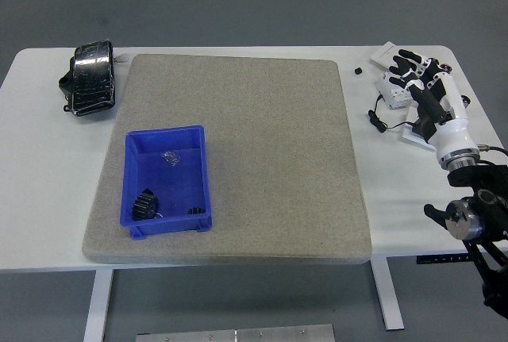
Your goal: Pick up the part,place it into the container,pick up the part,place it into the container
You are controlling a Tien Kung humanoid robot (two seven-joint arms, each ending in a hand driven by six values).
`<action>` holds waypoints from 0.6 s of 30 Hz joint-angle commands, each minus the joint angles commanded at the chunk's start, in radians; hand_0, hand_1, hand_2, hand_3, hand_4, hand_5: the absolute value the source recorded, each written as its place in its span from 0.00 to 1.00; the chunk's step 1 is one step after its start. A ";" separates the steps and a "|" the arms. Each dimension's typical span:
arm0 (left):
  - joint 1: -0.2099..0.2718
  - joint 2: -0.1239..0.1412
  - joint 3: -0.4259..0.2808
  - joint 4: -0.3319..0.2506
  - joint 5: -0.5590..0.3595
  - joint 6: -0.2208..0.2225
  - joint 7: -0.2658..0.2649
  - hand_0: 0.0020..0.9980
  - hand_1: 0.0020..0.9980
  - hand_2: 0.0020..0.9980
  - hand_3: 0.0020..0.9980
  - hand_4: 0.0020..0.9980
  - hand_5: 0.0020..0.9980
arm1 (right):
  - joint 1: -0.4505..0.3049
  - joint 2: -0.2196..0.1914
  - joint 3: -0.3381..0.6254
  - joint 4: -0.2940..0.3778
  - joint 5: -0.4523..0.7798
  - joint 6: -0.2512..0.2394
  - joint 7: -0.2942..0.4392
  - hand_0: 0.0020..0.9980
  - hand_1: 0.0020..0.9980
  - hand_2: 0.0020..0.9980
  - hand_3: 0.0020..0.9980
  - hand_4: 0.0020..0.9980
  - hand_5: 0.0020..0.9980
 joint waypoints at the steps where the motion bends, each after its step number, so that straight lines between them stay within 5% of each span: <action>1: 0.000 0.000 0.001 0.000 -0.002 0.001 -0.001 0.69 0.68 0.66 0.61 0.72 0.29 | 0.000 -0.001 0.001 0.000 0.000 0.000 0.000 0.77 0.74 0.75 0.71 0.81 0.45; 18: -0.011 0.014 0.077 0.005 -0.078 0.007 -0.045 0.69 0.67 0.66 0.60 0.72 0.29 | 0.013 -0.006 -0.022 -0.012 0.003 0.005 -0.001 0.77 0.74 0.75 0.70 0.82 0.50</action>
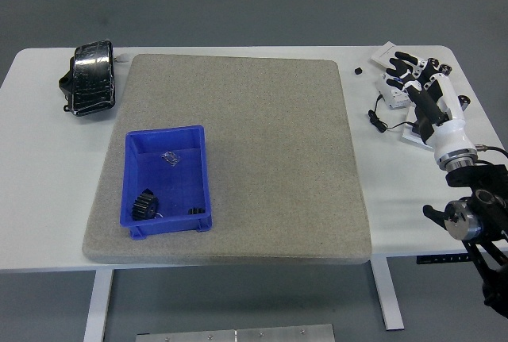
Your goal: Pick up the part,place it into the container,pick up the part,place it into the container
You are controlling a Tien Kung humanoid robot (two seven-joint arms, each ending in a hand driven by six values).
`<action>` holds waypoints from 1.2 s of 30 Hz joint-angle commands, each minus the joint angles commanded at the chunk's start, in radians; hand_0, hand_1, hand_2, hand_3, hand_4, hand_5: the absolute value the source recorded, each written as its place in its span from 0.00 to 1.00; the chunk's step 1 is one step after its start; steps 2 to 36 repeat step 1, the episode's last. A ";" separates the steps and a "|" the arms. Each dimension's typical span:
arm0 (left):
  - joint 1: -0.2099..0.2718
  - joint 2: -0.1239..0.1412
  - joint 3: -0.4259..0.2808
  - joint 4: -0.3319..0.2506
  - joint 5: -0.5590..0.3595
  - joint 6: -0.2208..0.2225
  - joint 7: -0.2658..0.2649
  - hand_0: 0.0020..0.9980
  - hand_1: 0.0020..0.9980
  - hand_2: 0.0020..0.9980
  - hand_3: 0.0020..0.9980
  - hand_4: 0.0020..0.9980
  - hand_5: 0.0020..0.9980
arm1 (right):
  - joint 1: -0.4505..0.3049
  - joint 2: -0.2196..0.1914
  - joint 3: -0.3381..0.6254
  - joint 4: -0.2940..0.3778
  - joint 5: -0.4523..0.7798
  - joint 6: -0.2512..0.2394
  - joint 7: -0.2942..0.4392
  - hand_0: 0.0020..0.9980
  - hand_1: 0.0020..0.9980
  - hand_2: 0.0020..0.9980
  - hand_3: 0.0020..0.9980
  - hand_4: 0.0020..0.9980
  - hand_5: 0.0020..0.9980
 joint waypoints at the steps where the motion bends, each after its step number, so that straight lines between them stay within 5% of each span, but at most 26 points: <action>1: -0.001 0.002 0.004 0.000 -0.004 0.000 -0.001 0.69 0.67 0.66 0.60 0.72 0.29 | 0.001 0.000 0.000 -0.001 0.000 0.000 0.000 0.77 0.74 0.75 0.70 0.82 0.50; 36: -0.001 0.002 0.004 0.000 -0.004 0.000 -0.001 0.69 0.67 0.66 0.60 0.72 0.29 | 0.001 0.000 0.000 -0.001 0.000 0.000 0.000 0.77 0.74 0.75 0.70 0.82 0.50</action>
